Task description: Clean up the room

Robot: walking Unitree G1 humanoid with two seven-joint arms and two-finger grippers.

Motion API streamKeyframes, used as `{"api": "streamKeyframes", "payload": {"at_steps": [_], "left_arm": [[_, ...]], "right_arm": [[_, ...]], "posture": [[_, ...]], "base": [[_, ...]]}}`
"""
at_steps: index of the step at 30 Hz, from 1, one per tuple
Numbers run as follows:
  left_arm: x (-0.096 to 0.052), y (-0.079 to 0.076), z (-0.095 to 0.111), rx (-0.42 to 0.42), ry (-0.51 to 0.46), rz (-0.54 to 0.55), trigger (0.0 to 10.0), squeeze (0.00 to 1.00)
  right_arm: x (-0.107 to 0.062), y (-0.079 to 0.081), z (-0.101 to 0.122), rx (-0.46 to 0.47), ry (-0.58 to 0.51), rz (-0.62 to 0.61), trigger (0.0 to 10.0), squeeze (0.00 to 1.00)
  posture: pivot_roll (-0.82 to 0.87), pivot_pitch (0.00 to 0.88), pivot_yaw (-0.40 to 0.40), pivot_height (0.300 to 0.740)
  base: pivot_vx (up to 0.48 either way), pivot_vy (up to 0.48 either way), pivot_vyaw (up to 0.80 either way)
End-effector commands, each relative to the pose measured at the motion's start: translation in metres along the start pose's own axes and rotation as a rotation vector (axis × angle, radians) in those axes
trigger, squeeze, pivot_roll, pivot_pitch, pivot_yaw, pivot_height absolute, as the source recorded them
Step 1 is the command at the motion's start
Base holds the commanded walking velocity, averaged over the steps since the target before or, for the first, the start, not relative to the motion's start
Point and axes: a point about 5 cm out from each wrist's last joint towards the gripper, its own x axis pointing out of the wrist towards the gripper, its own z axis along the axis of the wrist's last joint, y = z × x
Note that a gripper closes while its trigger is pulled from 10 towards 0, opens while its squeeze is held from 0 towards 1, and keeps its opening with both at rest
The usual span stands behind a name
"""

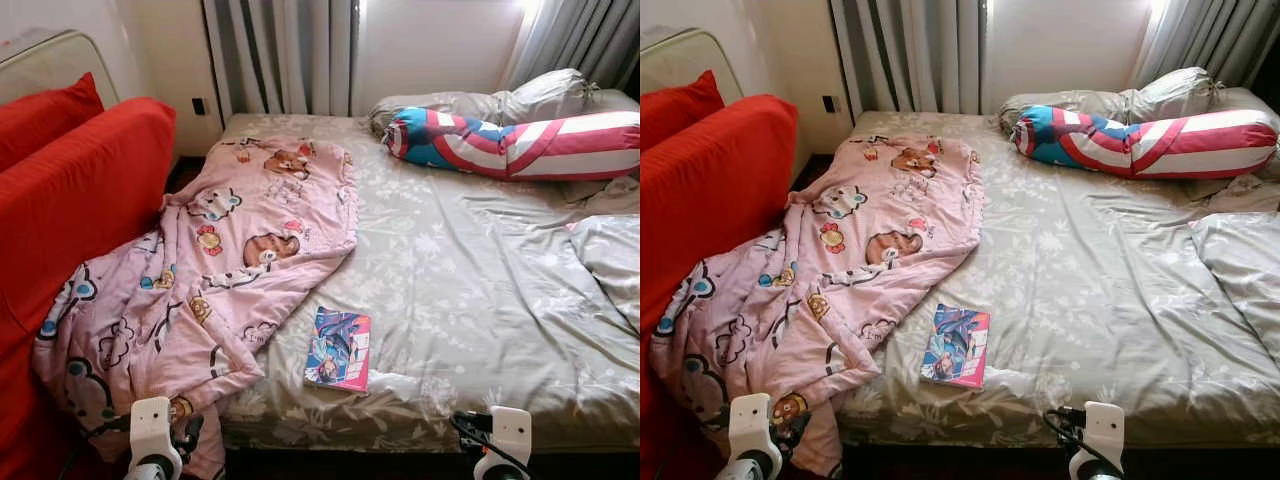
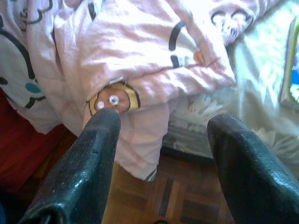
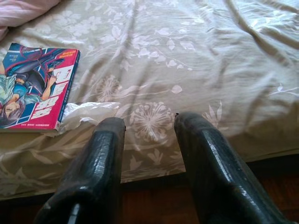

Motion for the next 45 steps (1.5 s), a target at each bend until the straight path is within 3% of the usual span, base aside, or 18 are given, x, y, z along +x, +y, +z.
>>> {"api": "streamKeyframes", "payload": {"at_steps": [1,13,14,15,16,17,18,20,22,23,27,33,40,42,45], "left_arm": [[-0.002,0.000,-0.002,-0.016,-0.007,0.000,10.0,0.00],[-0.001,-0.001,0.007,-0.041,-0.100,-0.011,10.0,0.00],[0.026,-0.043,0.090,0.061,-0.379,-0.067,10.0,0.00],[0.029,-0.056,0.116,0.090,-0.474,-0.082,10.0,0.00],[0.029,-0.056,0.116,0.090,-0.474,-0.082,10.0,0.00],[0.030,-0.065,0.134,0.112,-0.544,-0.096,10.0,0.00],[0.031,-0.066,0.137,0.108,-0.537,-0.100,10.0,0.00],[0.033,-0.068,0.141,0.101,-0.523,-0.105,10.0,0.00],[0.033,-0.069,0.141,0.099,-0.520,-0.107,10.0,0.00],[0.037,-0.073,0.153,0.103,-0.512,-0.117,10.0,0.00],[0.036,-0.077,0.166,0.079,-0.560,-0.133,10.0,0.00],[0.031,-0.072,0.162,0.052,-0.626,-0.107,10.0,0.00],[0.032,-0.061,0.127,0.039,-0.483,-0.092,10.0,0.00],[0.032,-0.058,0.117,0.036,-0.448,-0.080,10.0,0.00],[0.032,-0.058,0.118,0.029,-0.450,-0.085,10.0,0.00]], "right_arm": [[-0.002,-0.002,-0.002,0.016,-0.001,-0.017,10.0,0.00],[-0.001,-0.002,0.005,0.000,-0.066,-0.031,10.0,0.00],[-0.001,-0.002,0.006,-0.016,-0.076,-0.035,10.0,0.00],[-0.001,-0.002,0.007,-0.018,-0.081,-0.038,10.0,0.00],[-0.001,-0.002,0.007,-0.018,-0.081,-0.038,10.0,0.00],[-0.002,-0.002,0.007,-0.004,-0.087,-0.045,10.0,0.00],[0.021,0.001,0.051,-0.099,-0.217,-0.047,10.0,0.00],[0.041,0.008,0.110,-0.211,-0.389,-0.060,10.0,0.00],[0.044,0.010,0.122,-0.233,-0.425,-0.064,10.0,0.00],[0.048,0.023,0.160,-0.133,-0.578,-0.004,10.0,0.00],[0.049,0.023,0.182,-0.070,-0.647,0.010,10.0,0.00],[0.050,0.019,0.188,-0.061,-0.656,-0.004,10.0,0.00],[0.051,0.014,0.135,-0.106,-0.423,0.004,10.0,0.00],[0.047,0.011,0.117,-0.078,-0.371,-0.030,10.0,0.00],[0.046,0.010,0.118,-0.037,-0.387,-0.046,10.0,0.00]], "posture": [[-0.02,0.000,-0.044,0.740],[-0.02,0.000,-0.036,0.740],[-0.01,0.000,-0.035,0.740],[-0.01,0.000,-0.033,0.740],[-0.01,0.000,-0.033,0.740],[-0.01,0.000,-0.033,0.740],[-0.01,0.000,-0.034,0.740],[-0.01,0.000,-0.034,0.740],[-0.01,0.000,-0.034,0.740],[-0.01,0.000,-0.034,0.740],[-0.01,0.000,-0.034,0.740],[-0.02,0.000,-0.034,0.740],[-0.02,0.000,-0.035,0.740],[-0.01,0.000,-0.037,0.740],[-0.01,0.000,-0.032,0.740]], "base": [[0.000,0.000,0.00],[0.000,0.000,0.00],[0.000,0.000,0.00],[0.000,0.000,0.00],[0.000,0.000,0.00],[0.000,0.000,0.00],[0.000,0.000,0.00],[0.000,0.000,0.00],[0.000,0.000,0.00],[0.000,0.000,0.00],[0.000,0.000,0.00],[0.000,0.000,0.00],[0.000,0.000,0.00],[0.000,0.000,0.00],[0.000,0.000,0.00]]}}
